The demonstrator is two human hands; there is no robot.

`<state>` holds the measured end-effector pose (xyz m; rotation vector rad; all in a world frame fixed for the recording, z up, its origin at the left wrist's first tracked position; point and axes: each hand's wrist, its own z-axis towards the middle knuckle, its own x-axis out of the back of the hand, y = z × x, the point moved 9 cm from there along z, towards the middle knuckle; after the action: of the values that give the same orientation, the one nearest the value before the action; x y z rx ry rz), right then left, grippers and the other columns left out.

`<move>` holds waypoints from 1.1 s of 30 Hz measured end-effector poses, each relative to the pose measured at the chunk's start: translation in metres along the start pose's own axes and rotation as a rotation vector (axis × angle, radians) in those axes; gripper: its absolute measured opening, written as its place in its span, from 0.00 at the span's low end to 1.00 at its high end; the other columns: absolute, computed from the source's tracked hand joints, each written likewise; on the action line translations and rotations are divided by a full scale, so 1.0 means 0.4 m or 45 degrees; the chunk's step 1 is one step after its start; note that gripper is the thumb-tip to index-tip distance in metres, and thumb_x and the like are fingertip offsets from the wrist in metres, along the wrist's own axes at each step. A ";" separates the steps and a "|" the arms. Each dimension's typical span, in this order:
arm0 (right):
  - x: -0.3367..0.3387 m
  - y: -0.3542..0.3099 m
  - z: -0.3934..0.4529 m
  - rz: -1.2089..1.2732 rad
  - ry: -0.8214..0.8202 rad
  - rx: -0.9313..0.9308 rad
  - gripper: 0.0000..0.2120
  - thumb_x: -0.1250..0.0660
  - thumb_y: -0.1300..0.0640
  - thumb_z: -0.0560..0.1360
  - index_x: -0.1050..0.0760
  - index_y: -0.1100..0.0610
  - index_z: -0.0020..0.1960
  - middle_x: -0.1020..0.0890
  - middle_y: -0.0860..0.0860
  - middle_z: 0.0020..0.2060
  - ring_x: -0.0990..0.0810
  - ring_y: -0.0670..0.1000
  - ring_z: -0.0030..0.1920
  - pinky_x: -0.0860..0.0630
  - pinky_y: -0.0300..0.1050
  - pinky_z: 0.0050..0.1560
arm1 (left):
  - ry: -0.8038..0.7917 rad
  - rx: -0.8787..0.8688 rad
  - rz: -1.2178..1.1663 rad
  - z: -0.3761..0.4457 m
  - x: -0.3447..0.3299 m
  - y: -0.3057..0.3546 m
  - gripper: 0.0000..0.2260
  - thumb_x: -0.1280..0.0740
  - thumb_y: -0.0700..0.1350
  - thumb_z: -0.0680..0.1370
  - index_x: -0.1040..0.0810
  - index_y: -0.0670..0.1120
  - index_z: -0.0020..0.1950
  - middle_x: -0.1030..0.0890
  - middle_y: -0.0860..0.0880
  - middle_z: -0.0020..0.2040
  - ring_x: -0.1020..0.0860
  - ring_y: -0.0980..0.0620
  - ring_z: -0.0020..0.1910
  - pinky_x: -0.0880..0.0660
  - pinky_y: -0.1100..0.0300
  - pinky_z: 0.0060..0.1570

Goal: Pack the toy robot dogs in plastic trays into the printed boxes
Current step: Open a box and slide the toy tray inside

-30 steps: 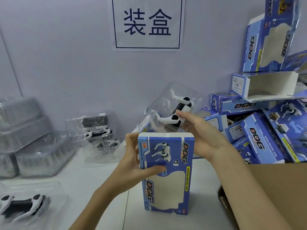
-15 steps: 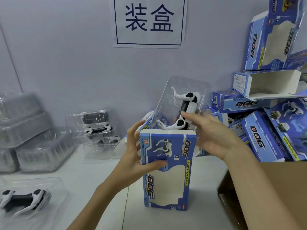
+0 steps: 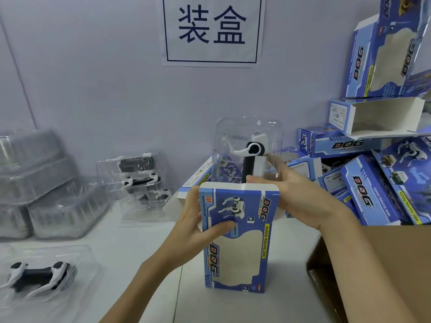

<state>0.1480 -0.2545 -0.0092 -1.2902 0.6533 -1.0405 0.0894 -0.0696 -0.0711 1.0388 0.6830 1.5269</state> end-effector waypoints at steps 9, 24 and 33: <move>0.000 0.004 -0.025 -0.046 -0.021 -0.032 0.24 0.28 0.51 0.77 0.31 0.31 0.66 0.13 0.41 0.52 0.13 0.43 0.51 0.16 0.40 0.42 | -0.016 0.001 -0.027 -0.008 -0.013 0.008 0.36 0.27 0.62 0.76 0.45 0.65 0.77 0.20 0.60 0.67 0.18 0.52 0.65 0.16 0.57 0.51; -0.052 0.051 -0.178 -0.240 0.650 0.588 0.18 0.35 0.31 0.77 0.31 0.34 0.64 0.21 0.41 0.63 0.22 0.49 0.67 0.16 0.42 0.49 | 0.110 -0.006 -0.214 -0.027 -0.027 -0.002 0.21 0.30 0.50 0.79 0.32 0.70 0.65 0.18 0.56 0.63 0.17 0.49 0.63 0.16 0.57 0.48; -0.035 0.094 -0.155 -0.182 0.546 0.436 0.21 0.28 0.38 0.70 0.30 0.45 0.56 0.16 0.36 0.52 0.16 0.44 0.58 0.17 0.35 0.46 | 0.156 -0.001 -0.244 -0.033 -0.031 -0.004 0.21 0.30 0.49 0.79 0.35 0.68 0.64 0.19 0.58 0.63 0.17 0.50 0.63 0.16 0.59 0.47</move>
<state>0.0976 -0.2716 -0.0603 -0.8292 0.6713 -1.4976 0.0786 -0.0800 -0.0815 0.8584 0.8426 1.4311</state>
